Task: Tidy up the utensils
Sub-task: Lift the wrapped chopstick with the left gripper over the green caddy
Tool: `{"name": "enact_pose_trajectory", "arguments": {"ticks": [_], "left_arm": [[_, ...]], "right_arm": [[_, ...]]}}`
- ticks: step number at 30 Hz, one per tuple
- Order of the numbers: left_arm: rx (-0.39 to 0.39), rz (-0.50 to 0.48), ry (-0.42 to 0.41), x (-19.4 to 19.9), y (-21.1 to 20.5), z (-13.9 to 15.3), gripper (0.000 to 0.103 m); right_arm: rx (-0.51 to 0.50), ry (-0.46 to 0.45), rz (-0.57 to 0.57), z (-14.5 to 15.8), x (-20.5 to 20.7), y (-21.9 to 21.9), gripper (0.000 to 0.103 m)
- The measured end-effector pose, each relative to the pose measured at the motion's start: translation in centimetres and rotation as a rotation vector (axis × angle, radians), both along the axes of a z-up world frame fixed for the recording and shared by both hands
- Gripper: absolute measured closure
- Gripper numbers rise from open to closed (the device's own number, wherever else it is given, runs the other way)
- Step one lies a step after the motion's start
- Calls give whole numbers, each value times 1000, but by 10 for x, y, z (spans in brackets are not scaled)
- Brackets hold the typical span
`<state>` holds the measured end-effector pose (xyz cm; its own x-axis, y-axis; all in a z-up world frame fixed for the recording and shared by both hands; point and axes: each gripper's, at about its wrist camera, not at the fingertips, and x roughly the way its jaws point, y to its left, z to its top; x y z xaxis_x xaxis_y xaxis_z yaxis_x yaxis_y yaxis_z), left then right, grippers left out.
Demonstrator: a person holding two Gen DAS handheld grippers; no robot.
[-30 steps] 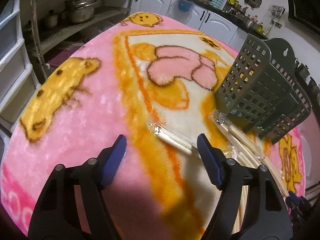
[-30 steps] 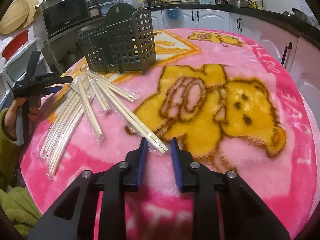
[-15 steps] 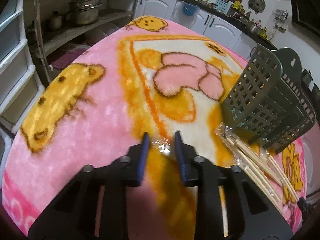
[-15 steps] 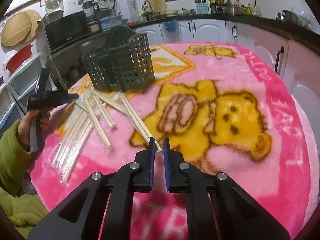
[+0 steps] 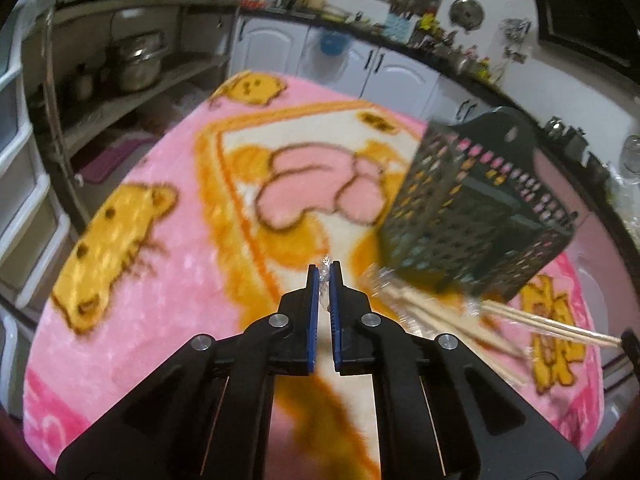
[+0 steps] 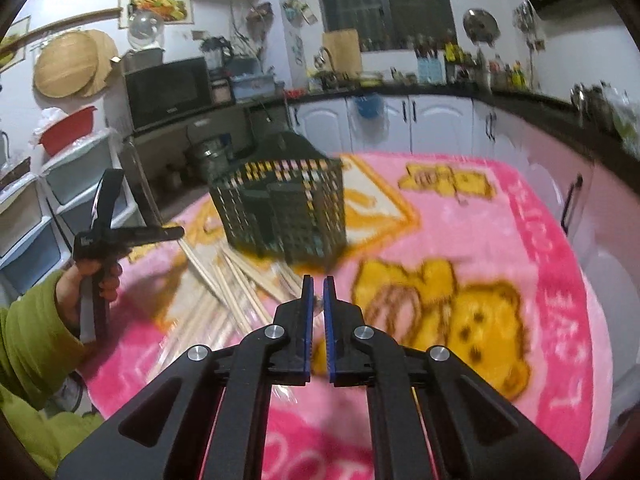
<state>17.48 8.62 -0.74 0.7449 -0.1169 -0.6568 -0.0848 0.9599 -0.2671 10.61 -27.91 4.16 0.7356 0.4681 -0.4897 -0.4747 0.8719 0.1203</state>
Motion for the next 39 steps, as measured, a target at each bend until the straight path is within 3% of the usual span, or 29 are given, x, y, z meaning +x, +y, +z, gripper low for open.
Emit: {"name": "enact_pose_trajectory", "arguments": {"ticks": [16, 39], "left_arm": [[-7, -74, -213, -18, -14, 86, 101], [8, -177, -363, -20, -38, 153, 101]], "right_arm": [[41, -122, 84, 62, 10, 31, 100], [76, -161, 140, 113, 29, 50, 101]]}}
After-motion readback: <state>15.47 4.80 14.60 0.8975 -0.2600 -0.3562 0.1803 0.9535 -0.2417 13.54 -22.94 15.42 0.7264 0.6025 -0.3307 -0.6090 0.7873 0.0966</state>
